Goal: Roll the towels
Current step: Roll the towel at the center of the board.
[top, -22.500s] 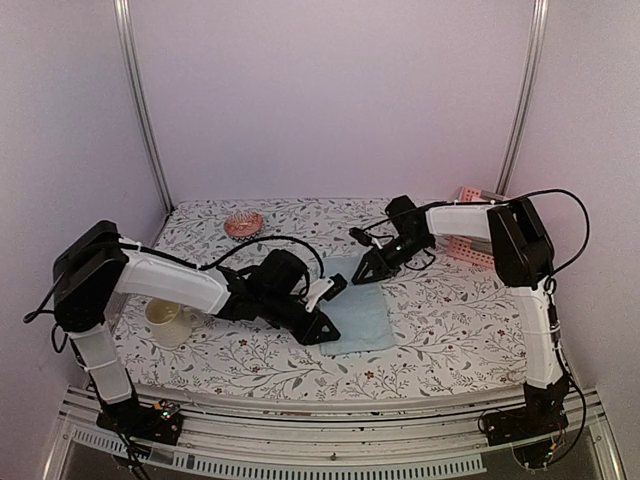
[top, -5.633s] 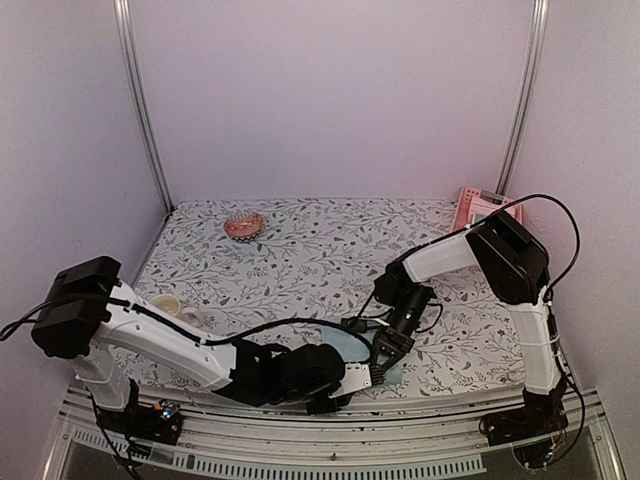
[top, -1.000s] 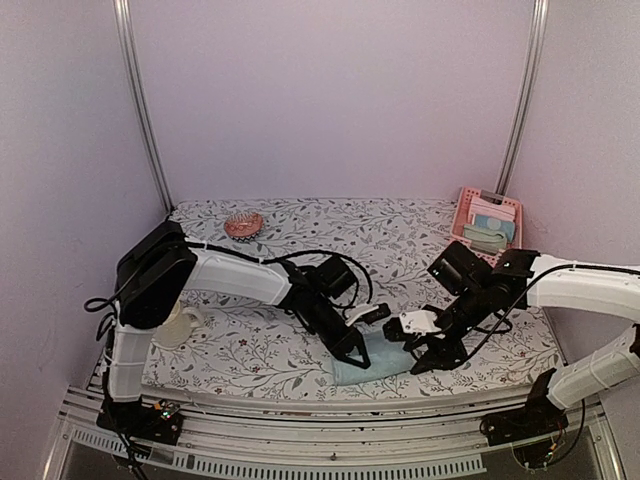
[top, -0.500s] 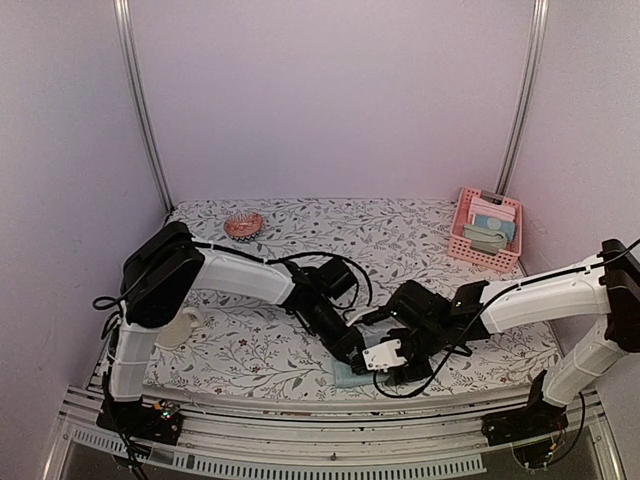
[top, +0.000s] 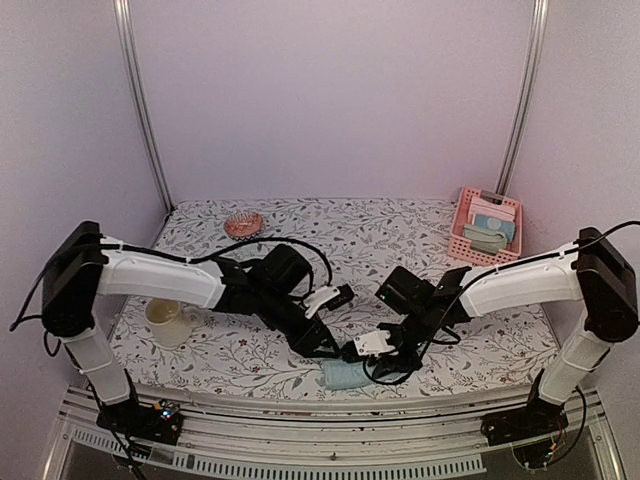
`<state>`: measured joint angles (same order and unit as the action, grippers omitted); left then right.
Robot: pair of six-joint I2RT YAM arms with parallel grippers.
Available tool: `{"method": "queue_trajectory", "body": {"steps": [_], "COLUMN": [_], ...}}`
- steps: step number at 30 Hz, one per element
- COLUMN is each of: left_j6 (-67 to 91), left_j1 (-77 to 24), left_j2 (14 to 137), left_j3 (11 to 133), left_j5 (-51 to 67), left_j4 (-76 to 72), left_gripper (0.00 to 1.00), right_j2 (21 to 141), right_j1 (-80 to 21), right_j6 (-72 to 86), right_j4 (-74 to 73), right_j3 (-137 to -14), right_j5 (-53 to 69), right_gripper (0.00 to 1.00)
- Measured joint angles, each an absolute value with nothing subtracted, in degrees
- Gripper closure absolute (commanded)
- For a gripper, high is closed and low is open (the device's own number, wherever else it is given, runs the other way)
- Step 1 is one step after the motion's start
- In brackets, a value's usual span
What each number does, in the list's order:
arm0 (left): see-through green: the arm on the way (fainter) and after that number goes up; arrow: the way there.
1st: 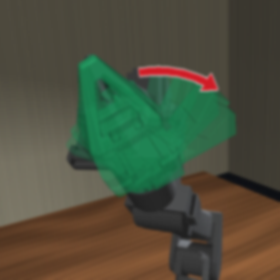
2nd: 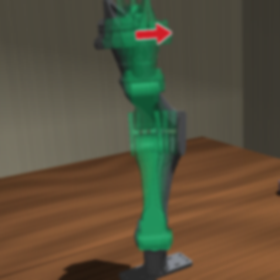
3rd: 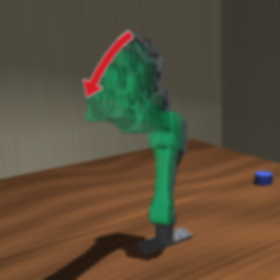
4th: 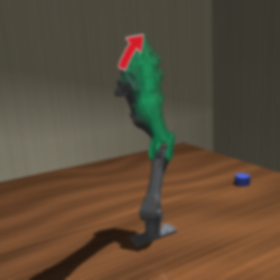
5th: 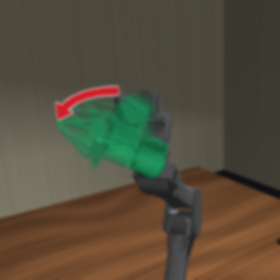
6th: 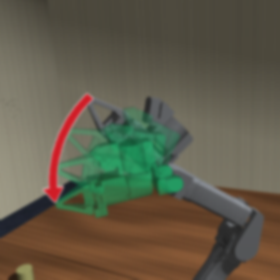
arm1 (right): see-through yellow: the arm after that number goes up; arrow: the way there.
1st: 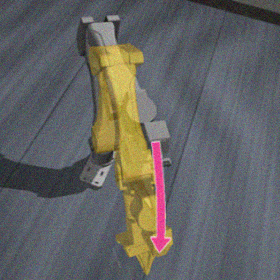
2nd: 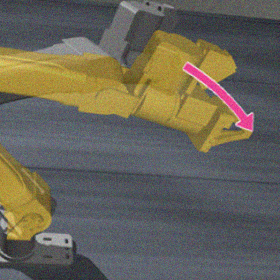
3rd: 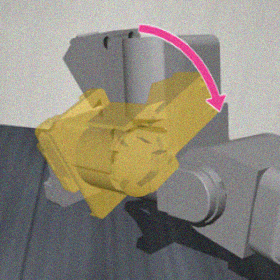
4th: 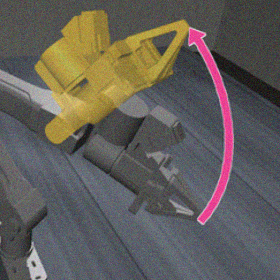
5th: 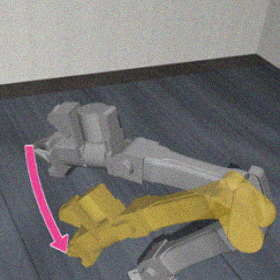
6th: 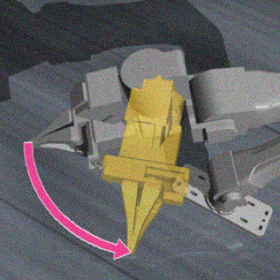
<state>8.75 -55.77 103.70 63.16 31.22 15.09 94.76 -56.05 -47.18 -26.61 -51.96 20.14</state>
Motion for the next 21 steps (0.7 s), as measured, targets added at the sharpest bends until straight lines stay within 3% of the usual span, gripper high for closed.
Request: {"method": "queue_trajectory", "body": {"steps": [4,8,15,21], "left_j6": [7.7,5.0,-1.2,-8.9], "left_j1": [-58.0,-65.3,-73.7,-78.1], "left_j2": [90.0,85.3,87.1,97.2], "left_j3": [53.1,47.5,46.4,54.4], "left_j5": [21.3,10.7,-0.3,-9.0], "left_j4": [7.4,3.4,2.4,4.0], "left_gripper": [0.56,0.57,0.51,0.46], "right_j2": [100.7,108.0,118.8,121.6], "right_j1": [-51.0,-46.5,-42.4,-42.2], "right_j6": [-47.4,-48.1,-51.2,-52.5], "right_j4": [-32.6,-41.0,-54.1,-59.9], "right_j3": [-57.5,-64.5,-74.3,-76.6], "right_j5": [29.6,39.0,49.5,52.1], "right_gripper": [0.85,0.85,0.85,0.84]}}
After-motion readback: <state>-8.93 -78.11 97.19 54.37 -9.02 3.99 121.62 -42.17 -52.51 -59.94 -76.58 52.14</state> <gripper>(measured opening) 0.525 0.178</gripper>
